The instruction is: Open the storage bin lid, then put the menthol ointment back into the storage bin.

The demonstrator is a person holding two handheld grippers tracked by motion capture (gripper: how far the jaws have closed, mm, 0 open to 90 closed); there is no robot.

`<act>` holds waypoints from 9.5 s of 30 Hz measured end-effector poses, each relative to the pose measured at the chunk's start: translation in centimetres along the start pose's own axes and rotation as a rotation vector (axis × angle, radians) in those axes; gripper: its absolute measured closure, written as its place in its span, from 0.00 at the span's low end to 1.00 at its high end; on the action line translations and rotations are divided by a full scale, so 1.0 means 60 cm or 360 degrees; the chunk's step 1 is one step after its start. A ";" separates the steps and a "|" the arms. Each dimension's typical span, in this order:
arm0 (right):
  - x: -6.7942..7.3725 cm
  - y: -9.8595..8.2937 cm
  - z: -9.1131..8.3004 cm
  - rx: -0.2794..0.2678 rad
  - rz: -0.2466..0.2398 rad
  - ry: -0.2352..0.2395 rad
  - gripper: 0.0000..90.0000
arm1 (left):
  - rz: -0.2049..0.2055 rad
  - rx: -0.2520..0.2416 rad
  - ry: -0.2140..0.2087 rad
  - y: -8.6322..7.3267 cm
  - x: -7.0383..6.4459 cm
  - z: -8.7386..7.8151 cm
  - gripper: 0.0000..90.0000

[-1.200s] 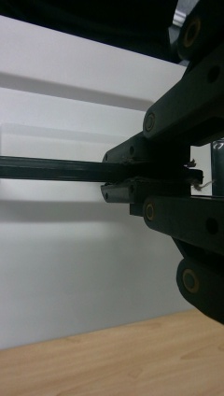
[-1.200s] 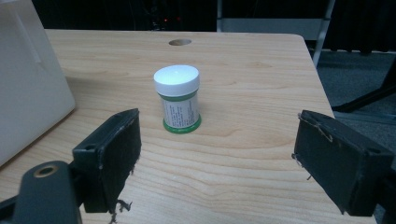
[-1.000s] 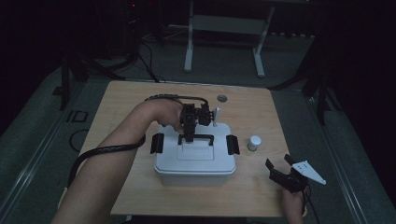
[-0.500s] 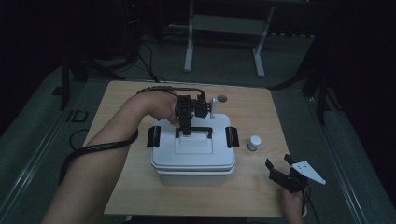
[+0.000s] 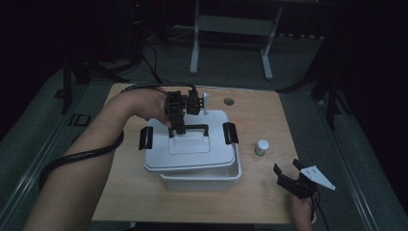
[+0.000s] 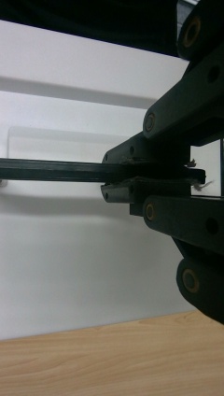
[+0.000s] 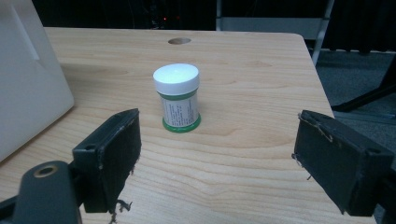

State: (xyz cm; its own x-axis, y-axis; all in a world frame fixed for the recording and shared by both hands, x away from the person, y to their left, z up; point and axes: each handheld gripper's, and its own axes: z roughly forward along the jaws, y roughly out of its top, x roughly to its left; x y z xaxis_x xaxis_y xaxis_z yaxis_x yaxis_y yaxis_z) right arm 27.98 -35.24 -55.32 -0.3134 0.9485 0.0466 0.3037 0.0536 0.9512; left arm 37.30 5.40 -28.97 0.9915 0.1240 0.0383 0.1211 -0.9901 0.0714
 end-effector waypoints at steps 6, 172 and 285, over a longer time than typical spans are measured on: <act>0.000 0.000 0.000 0.0003 -0.0002 -0.0005 0.16 | -0.0051 -0.0021 0.0019 -0.036 -0.001 -0.004 0.93; -0.004 0.061 0.013 0.1068 -0.0242 0.0311 0.16 | -0.0933 -0.0027 -0.0127 -0.406 0.019 0.274 0.25; 0.081 0.207 0.283 0.1909 -0.0761 0.0302 0.55 | -0.0906 -0.0037 -0.0202 -0.403 0.014 0.287 0.25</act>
State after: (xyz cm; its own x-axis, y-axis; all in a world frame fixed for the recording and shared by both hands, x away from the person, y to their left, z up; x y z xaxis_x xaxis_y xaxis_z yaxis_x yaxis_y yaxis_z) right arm 45.50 -24.64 -48.47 -0.7045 0.7049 -0.0826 0.7054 0.7082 0.0273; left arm 36.01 28.30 -47.80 0.7685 0.6260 -0.1323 0.6371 -0.7678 0.0679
